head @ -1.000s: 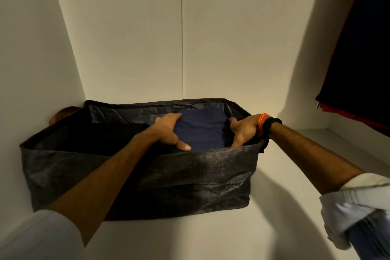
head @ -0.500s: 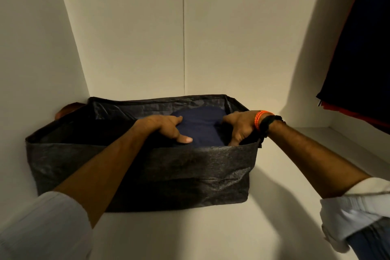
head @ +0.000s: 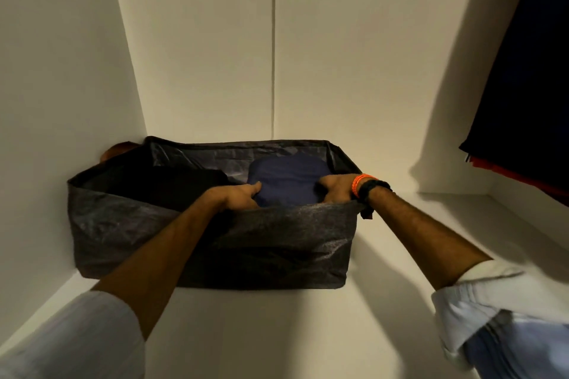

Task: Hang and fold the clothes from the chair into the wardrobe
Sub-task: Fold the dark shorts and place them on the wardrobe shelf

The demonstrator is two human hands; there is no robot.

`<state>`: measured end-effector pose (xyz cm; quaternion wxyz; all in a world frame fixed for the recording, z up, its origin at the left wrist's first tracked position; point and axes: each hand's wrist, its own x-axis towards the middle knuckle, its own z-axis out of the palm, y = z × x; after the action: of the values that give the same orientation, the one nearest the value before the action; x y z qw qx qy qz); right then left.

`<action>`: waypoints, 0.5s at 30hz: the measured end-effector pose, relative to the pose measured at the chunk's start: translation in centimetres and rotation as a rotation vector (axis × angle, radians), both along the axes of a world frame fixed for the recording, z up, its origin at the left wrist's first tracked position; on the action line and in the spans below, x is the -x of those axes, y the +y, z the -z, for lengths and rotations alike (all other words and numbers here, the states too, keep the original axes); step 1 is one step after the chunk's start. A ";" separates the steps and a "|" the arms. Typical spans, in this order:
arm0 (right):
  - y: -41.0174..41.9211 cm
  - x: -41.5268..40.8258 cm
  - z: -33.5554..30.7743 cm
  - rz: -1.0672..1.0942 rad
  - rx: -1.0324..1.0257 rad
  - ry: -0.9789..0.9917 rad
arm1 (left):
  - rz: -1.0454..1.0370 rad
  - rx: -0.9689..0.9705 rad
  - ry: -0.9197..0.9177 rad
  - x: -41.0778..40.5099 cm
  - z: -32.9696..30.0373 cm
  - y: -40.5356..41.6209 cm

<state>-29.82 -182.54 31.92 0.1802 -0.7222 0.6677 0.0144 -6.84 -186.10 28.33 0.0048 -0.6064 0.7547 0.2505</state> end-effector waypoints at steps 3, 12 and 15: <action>-0.7 0.7 -0.1 0.046 0.165 -0.093 | -0.011 0.058 0.056 -0.2 -0.3 0.0; -0.2 0.0 -0.9 -0.005 0.247 0.016 | -0.040 -0.034 0.087 -0.5 -0.3 0.3; 0.5 0.0 -1.9 -0.025 0.317 -0.080 | -0.075 0.054 0.222 -0.9 -0.9 0.6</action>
<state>-29.82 -182.03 33.85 0.0905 -0.7499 0.6448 -0.1176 -5.94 -185.45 29.19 -0.1043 -0.6027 0.7338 0.2955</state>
